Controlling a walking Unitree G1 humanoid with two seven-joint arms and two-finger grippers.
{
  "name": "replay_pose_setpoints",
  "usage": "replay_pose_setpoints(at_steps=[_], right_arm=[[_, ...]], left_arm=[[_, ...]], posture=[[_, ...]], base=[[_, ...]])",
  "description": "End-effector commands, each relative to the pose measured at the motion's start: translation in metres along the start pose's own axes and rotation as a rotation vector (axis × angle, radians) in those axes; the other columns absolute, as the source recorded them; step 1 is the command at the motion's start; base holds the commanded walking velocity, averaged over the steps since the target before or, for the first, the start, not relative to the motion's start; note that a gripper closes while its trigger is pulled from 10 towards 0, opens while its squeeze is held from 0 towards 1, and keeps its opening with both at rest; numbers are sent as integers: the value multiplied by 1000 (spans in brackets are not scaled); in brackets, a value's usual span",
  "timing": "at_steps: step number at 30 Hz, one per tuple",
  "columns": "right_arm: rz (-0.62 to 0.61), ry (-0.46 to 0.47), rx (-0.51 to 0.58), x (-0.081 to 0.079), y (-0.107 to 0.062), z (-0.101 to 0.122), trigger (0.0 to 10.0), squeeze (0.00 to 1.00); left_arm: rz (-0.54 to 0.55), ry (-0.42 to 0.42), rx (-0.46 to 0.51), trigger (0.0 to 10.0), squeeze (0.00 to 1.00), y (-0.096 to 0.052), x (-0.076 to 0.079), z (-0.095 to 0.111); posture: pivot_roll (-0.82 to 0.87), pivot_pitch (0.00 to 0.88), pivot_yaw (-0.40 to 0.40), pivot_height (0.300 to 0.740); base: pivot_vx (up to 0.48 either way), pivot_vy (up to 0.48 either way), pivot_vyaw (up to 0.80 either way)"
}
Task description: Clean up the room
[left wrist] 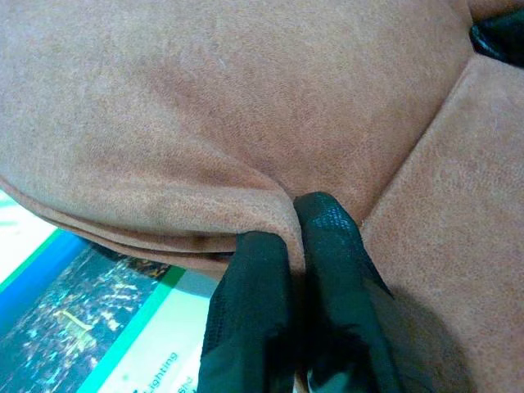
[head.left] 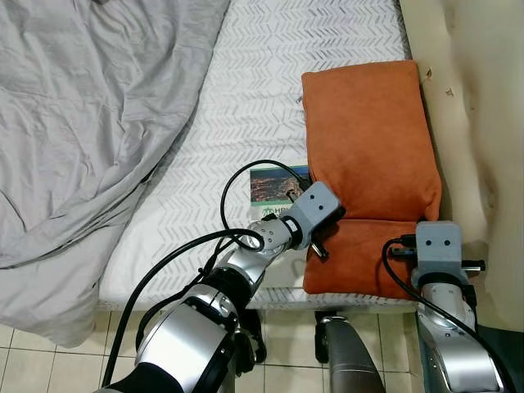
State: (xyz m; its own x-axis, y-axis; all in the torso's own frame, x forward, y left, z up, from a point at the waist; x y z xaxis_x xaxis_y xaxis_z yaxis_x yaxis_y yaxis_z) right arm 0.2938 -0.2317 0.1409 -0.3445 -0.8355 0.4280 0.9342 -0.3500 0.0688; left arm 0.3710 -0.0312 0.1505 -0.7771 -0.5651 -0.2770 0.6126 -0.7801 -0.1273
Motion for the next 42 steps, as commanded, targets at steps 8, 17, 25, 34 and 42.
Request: replay_pose_setpoints(at_steps=[8,17,25,34,42], right_arm=[[-447,-84,-131,103,-10,-32,10000,0],[-473,-71,-140,107,-7,-35,10000,0],[-528,-69,-107,111,-10,-30,10000,1000],[-568,-25,-78,112,-6,-25,10000,1000],[-571,-51,-39,112,0,-20,10000,1000]], left_arm=[[45,-48,-100,10000,1000,-8,-2,-27],[79,-20,-43,10000,1000,-6,-18,-7],[99,-54,77,10000,1000,-27,-48,1],[11,-99,98,10000,1000,-72,-39,-44],[-75,-103,56,10000,1000,-138,-4,-70]], posture=[[-277,617,145,740],[-270,612,151,740],[-235,603,170,740],[-191,590,180,740],[-146,578,166,740]], base=[[0,0,0],[0,0,0],[0,0,0],[0,0,0],[0,0,0]])
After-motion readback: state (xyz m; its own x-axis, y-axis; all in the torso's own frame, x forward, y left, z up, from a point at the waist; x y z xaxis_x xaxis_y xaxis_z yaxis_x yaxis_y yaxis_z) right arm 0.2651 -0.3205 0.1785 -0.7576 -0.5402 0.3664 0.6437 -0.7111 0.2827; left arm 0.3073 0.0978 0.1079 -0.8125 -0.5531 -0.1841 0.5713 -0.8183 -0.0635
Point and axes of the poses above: a point about 5 cm out from each wrist's last joint towards the gripper, its own y axis pointing out of the wrist towards the gripper, its own z axis along the axis of the wrist's last joint, x = y × z, the point moved 2 cm from there along y, pointing out of the wrist towards the gripper, and after that the axes turned 4 degrees about -y, right-handed, at the moved point
